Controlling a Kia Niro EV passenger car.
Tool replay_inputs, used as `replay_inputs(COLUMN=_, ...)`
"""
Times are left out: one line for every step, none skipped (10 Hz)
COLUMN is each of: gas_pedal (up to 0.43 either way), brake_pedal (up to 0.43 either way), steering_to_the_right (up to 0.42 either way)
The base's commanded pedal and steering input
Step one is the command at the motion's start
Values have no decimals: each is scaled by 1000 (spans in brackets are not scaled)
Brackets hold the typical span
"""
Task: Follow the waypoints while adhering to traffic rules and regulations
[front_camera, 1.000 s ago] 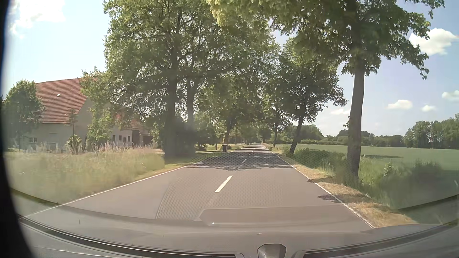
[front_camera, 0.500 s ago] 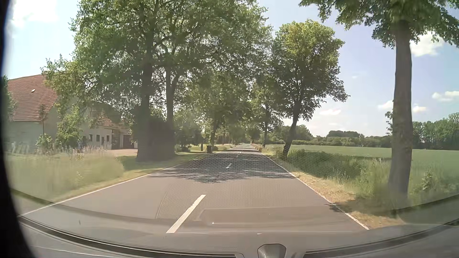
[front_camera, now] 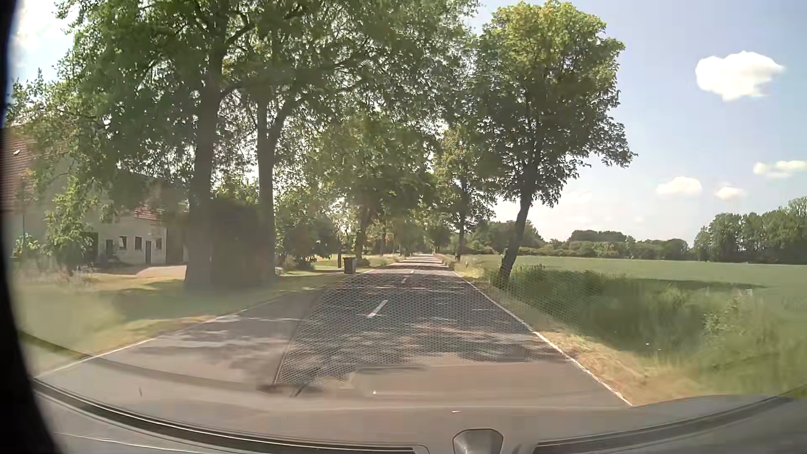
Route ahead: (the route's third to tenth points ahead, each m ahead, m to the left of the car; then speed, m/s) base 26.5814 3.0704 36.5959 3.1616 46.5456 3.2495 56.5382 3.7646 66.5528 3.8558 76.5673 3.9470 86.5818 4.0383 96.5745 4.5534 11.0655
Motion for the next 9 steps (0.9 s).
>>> replay_inputs(gas_pedal=488, brake_pedal=6, steering_to_the_right=5)
replay_inputs(gas_pedal=488, brake_pedal=12, steering_to_the_right=4)
replay_inputs(gas_pedal=488, brake_pedal=6, steering_to_the_right=3)
replay_inputs(gas_pedal=488, brake_pedal=6, steering_to_the_right=1)
replay_inputs(gas_pedal=488, brake_pedal=6, steering_to_the_right=-1)
replay_inputs(gas_pedal=488, brake_pedal=6, steering_to_the_right=-3)
replay_inputs(gas_pedal=488, brake_pedal=6, steering_to_the_right=-4)
replay_inputs(gas_pedal=488, brake_pedal=6, steering_to_the_right=-5)
replay_inputs(gas_pedal=488, brake_pedal=6, steering_to_the_right=-6)
